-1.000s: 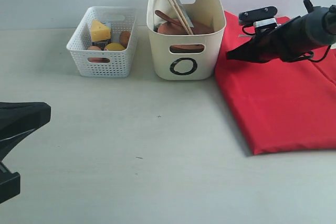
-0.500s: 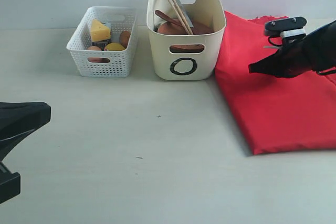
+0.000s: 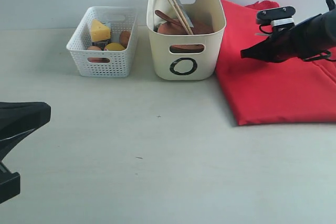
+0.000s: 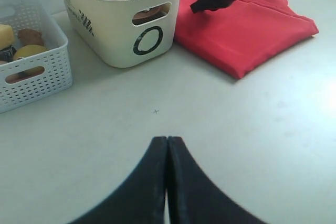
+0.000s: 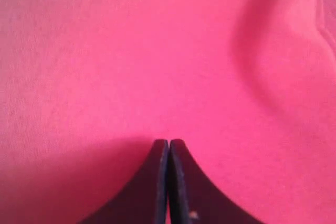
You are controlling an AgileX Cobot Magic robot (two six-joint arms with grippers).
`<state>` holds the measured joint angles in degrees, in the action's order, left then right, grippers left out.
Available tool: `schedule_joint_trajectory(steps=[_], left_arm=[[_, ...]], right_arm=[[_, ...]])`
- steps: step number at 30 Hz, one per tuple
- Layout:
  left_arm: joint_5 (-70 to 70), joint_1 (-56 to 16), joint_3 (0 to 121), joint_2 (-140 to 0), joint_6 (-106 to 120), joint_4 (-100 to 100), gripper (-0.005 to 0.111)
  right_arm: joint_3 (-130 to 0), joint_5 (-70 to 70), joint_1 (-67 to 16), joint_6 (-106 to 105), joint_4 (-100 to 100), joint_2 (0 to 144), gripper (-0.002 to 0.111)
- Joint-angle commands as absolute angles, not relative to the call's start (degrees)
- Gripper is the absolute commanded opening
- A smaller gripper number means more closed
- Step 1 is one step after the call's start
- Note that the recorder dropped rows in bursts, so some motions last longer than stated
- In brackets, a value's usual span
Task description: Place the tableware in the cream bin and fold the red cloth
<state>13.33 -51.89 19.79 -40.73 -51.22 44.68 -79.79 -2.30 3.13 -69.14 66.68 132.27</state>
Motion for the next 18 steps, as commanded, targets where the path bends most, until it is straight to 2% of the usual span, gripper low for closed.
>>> schedule_joint_trajectory(steps=[1, 9, 13, 18], left_arm=[[12.79, -51.82, 19.67, -40.43, -51.20, 45.49, 0.001], [13.18, -51.70, 19.67, -38.76, -51.81, 46.51, 0.001], [15.11, -50.14, 19.67, -32.57, -56.92, 52.03, 0.001], [19.75, -48.02, 18.35, -24.04, -65.11, 60.87, 0.001]], right_arm=[[-80.32, 4.55, 3.26, -68.98, 66.68, 133.17, 0.000], [-70.47, 1.66, 6.62, -67.01, 67.14, 116.01, 0.000], [-61.77, -6.16, 6.68, -64.45, 67.43, 103.43, 0.000], [-51.18, -7.39, 6.68, -57.90, 67.07, 89.24, 0.000]])
